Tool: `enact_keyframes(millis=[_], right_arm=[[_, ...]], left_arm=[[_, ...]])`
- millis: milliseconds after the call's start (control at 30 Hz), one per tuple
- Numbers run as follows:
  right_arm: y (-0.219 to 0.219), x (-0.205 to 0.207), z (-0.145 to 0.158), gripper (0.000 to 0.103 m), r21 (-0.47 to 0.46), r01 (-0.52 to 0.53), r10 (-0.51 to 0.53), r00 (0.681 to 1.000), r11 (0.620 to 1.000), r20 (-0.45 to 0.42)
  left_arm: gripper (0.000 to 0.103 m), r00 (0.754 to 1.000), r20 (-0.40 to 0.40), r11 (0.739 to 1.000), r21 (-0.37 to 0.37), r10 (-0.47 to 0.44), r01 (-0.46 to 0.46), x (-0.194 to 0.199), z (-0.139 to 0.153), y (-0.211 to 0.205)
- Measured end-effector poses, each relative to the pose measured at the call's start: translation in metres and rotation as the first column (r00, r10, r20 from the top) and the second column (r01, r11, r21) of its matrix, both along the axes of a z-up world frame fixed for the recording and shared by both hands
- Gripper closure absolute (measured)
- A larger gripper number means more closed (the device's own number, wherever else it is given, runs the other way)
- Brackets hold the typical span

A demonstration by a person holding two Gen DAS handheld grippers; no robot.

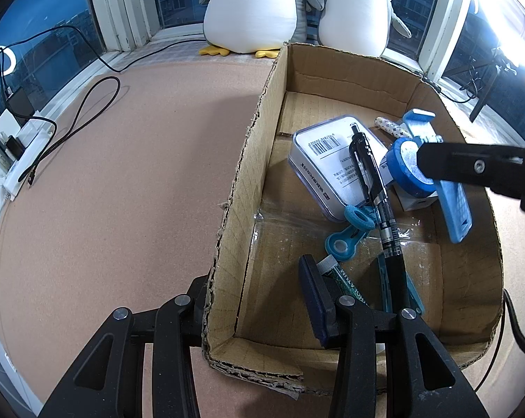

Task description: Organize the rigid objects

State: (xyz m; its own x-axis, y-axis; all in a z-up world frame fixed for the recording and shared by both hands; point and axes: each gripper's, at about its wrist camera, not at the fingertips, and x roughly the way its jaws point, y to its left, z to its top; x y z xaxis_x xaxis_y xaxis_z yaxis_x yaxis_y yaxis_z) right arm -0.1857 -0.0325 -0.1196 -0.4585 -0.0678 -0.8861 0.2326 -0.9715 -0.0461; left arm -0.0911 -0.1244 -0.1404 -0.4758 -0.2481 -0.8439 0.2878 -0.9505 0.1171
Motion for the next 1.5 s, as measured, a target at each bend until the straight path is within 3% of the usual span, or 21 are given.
enact_keyframes(millis=[767,867,1500], right_arm=[[0.001,0.010,0.007,0.063,-0.011,-0.017,0.017,0.999,1.000,-0.036],[0.003,0.015,0.013,0.057,-0.024,-0.016,0.015,0.999,1.000,-0.052],[0.045,0.059,0.031,0.051,-0.006,0.049,-0.050,0.992,0.999,-0.113]], left_arm=[[0.058,1.000,-0.006,1.000,-0.010,-0.014,0.014,0.000,0.000,-0.001],[0.058,1.000,-0.006,1.000,-0.012,-0.016,0.016,-0.001,0.001,-0.001],[0.058,1.000,-0.014,0.999,-0.045,-0.023,0.023,0.002,0.006,-0.004]])
